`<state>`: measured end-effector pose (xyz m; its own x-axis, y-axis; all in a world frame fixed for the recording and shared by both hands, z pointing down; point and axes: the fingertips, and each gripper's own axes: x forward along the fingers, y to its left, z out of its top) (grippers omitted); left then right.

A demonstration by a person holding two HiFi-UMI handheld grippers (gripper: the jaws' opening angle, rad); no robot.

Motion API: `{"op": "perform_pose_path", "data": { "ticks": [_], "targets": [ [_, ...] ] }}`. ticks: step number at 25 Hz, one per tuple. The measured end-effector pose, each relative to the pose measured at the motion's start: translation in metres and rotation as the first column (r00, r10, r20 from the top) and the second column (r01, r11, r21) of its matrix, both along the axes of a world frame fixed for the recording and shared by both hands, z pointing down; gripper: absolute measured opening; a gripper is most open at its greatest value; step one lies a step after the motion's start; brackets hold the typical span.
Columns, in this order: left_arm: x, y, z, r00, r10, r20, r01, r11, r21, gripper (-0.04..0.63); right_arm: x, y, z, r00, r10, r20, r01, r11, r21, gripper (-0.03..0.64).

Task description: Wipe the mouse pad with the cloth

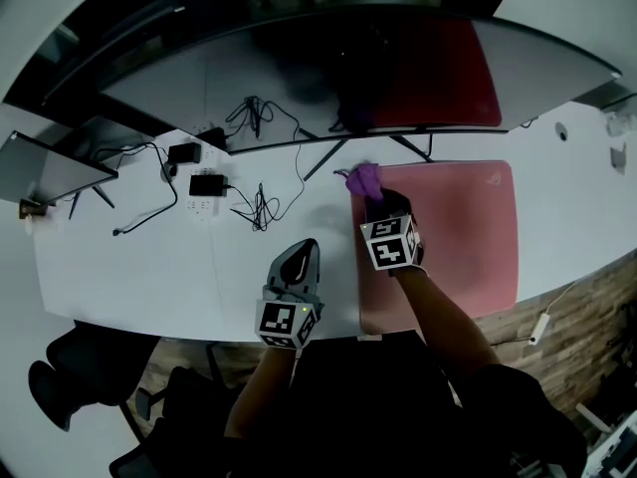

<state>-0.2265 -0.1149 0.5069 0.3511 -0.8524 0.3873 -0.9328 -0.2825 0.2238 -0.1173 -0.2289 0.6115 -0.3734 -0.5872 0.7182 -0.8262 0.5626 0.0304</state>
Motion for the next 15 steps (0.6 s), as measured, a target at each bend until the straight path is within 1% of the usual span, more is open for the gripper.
{"op": "perform_pose_path", "data": {
  "ticks": [2,5,11,13,15],
  "targets": [
    [0.005,-0.002,0.000,1.000,-0.014,0.003,0.014,1.000,0.006,0.023,0.007,-0.001,0.000,1.000,0.003,-0.010,-0.003,1.000,0.000,0.107],
    [0.016,-0.004,0.001,1.000,-0.002,0.021,0.002,1.000,0.004,0.023,0.020,-0.003,0.001,1.000,0.008,-0.009,-0.008,1.000,-0.001,0.107],
    [0.046,0.001,0.019,0.998,0.025,0.050,-0.022,0.997,-0.072,0.023,0.048,-0.004,0.001,1.000,-0.005,-0.016,0.005,1.000,0.009,0.109],
    [0.056,0.000,0.022,0.998,0.042,0.053,-0.038,0.996,-0.077,0.023,0.055,-0.006,0.001,1.000,0.000,-0.013,0.000,1.000,0.014,0.109],
    [0.057,-0.002,0.024,0.998,0.041,0.056,-0.037,0.996,-0.084,0.023,0.059,-0.009,0.001,1.000,0.011,0.008,-0.011,1.000,0.006,0.109]
  ]
}}
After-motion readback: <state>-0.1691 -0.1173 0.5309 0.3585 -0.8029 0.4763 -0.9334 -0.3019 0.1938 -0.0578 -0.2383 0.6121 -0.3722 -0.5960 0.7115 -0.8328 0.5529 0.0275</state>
